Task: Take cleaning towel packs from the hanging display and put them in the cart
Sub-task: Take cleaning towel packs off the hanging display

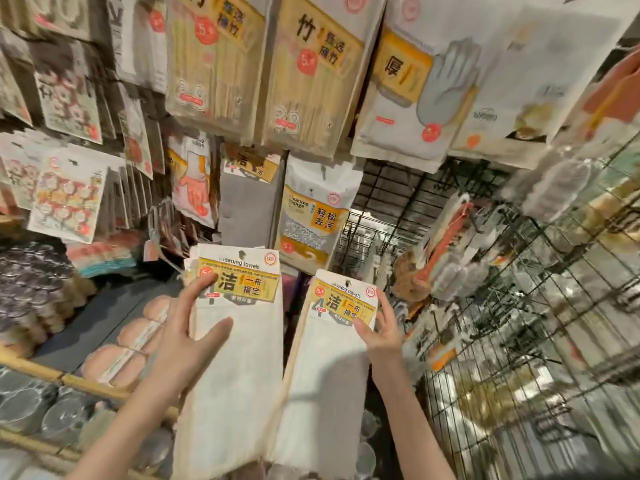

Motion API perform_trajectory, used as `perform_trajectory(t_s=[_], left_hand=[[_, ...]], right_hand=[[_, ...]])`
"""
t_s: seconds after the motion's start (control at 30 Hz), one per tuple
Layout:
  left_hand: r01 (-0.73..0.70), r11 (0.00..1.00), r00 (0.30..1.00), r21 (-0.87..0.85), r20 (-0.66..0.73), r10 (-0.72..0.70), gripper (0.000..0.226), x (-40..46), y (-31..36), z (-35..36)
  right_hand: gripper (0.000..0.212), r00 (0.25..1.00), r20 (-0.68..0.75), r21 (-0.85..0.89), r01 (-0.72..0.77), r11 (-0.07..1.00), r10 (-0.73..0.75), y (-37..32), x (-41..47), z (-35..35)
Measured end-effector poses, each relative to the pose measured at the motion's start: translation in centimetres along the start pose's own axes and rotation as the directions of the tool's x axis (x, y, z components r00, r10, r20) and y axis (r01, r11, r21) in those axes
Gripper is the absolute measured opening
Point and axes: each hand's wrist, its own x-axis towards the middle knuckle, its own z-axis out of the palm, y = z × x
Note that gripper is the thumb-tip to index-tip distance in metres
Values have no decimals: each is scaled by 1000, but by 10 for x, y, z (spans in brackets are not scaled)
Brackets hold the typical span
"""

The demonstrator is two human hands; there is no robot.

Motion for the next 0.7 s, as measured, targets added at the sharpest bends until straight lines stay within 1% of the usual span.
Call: perform_trajectory(t_s=[0.1,0.23,0.33,0.4,0.6,0.7], left_hand=[[10,999,1000,36,12,-10,64,12,-6,-4],[0,1000,999,32,45,-2,62,25,-11,-9],[24,998,999,54,46,-26,61,33,-13,-15],[37,997,998,68,52,-41,61,39,-16,-17],[42,999,997,18,62,-43,66,50,-20,-11],[53,999,996,8,73,-53,66,55,-20,-8]], right_hand=[[67,999,5,-47,-34,998,34,16,23,7],[67,997,-25,-92,-78,993,76,33,48,15],[65,996,-45,-120,-85,989,80,42,61,14],[63,994,-70,-116,-89,989,81,48,66,14],[66,993,-94,-108,-88,990,78,66,76,15],[63,987,-139,-55,-91,994,82,75,80,12]])
